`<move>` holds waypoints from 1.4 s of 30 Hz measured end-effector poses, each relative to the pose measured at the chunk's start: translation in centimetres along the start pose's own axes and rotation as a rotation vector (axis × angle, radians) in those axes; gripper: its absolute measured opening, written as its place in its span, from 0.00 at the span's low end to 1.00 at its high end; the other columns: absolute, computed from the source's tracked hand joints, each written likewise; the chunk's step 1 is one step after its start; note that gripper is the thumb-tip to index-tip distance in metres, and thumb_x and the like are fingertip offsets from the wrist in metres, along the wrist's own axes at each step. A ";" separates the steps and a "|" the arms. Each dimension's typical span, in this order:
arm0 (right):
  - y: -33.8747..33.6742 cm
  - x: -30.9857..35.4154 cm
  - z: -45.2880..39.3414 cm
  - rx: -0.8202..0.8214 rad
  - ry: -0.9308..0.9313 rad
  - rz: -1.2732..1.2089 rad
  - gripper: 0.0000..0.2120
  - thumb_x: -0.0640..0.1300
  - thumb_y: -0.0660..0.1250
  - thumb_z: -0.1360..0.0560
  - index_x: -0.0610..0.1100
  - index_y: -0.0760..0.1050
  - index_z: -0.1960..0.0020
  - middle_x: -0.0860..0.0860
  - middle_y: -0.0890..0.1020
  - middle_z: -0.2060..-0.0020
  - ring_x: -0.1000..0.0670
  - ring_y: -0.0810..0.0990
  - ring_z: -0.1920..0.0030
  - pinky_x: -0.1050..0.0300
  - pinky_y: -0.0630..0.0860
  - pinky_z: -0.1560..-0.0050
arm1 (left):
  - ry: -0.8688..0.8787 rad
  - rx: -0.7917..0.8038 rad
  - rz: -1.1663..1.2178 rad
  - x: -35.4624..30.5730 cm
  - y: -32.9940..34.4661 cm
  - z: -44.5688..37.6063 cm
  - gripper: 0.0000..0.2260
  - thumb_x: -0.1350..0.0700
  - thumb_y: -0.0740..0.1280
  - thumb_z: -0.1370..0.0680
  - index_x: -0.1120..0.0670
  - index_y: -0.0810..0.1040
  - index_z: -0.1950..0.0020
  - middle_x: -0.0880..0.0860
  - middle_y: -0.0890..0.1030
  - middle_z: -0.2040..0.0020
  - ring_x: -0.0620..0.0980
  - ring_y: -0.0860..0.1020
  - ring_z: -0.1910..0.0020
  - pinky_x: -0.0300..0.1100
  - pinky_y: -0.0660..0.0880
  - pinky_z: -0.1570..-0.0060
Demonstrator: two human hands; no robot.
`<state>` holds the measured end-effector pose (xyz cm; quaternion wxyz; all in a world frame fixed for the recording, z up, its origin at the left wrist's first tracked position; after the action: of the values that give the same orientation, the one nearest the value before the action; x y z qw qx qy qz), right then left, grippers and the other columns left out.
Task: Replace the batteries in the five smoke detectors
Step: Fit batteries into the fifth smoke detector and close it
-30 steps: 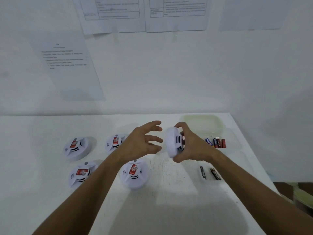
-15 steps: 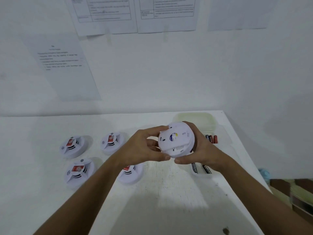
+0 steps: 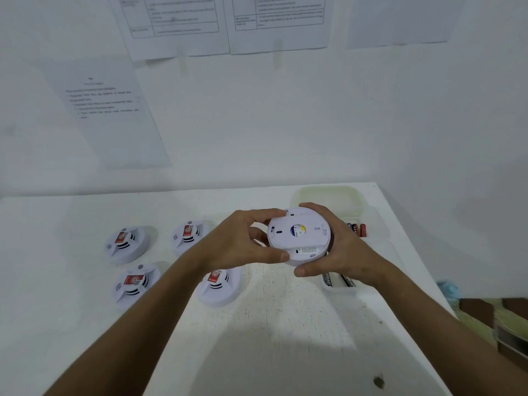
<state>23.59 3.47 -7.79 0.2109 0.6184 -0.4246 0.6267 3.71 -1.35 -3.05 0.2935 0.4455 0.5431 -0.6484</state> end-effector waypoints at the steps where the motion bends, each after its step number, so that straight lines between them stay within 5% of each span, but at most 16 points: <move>1: -0.1 -0.1 0.0 0.005 0.003 -0.019 0.47 0.32 0.83 0.43 0.50 0.67 0.29 0.58 0.78 0.39 0.57 0.77 0.37 0.60 0.79 0.45 | -0.001 0.006 -0.005 0.0 0.0 0.0 0.28 0.59 0.79 0.32 0.47 0.76 0.33 0.45 0.81 0.43 0.49 0.83 0.54 0.44 0.82 0.52; 21: -0.3 -1.7 0.8 -0.155 -0.050 0.065 0.43 0.36 0.86 0.46 0.52 0.74 0.35 0.57 0.82 0.43 0.54 0.80 0.41 0.61 0.79 0.45 | -0.043 -0.220 -0.366 0.2 2.2 -1.0 0.24 0.48 0.81 0.39 0.49 0.76 0.48 0.43 0.78 0.48 0.42 0.81 0.60 0.40 0.80 0.59; 28: -1.1 -2.4 1.1 -0.149 -0.030 0.058 0.44 0.37 0.86 0.45 0.50 0.73 0.32 0.55 0.82 0.41 0.52 0.79 0.39 0.56 0.80 0.43 | 0.002 -0.156 -0.316 0.5 2.6 -1.3 0.33 0.46 0.81 0.37 0.49 0.76 0.35 0.41 0.75 0.42 0.40 0.81 0.55 0.38 0.81 0.54; 34: -1.0 -2.2 1.5 -0.114 -0.014 0.069 0.44 0.37 0.86 0.46 0.51 0.73 0.33 0.58 0.82 0.44 0.55 0.80 0.42 0.63 0.79 0.47 | 0.044 -0.106 -0.412 0.3 2.9 -1.6 0.27 0.48 0.82 0.38 0.53 0.80 0.43 0.44 0.75 0.44 0.43 0.79 0.53 0.32 0.79 0.58; 38: -0.8 -1.9 1.7 -0.075 -0.009 0.070 0.44 0.37 0.86 0.46 0.51 0.74 0.33 0.56 0.82 0.44 0.53 0.80 0.42 0.60 0.80 0.49 | 0.071 -0.102 -0.501 0.4 3.0 -1.8 0.28 0.37 0.74 0.44 0.51 0.79 0.50 0.41 0.69 0.47 0.43 0.75 0.50 0.41 0.79 0.52; 42: -1.0 -1.5 1.9 -0.090 -0.029 0.070 0.45 0.37 0.86 0.45 0.50 0.72 0.32 0.54 0.82 0.42 0.51 0.80 0.41 0.56 0.81 0.45 | 0.123 -0.180 -0.512 0.3 3.6 -1.6 0.29 0.37 0.71 0.45 0.52 0.77 0.52 0.43 0.69 0.49 0.44 0.75 0.53 0.48 0.79 0.55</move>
<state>25.70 2.90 -9.16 0.2102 0.6021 -0.4768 0.6049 7.14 -0.61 -4.90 0.1249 0.3044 0.7104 -0.6221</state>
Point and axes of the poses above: each hand's wrist, its own z-axis away from the middle knuckle, its own y-axis out of the palm, x = y × z, the point moved 3 cm from there along -z, towards the middle knuckle
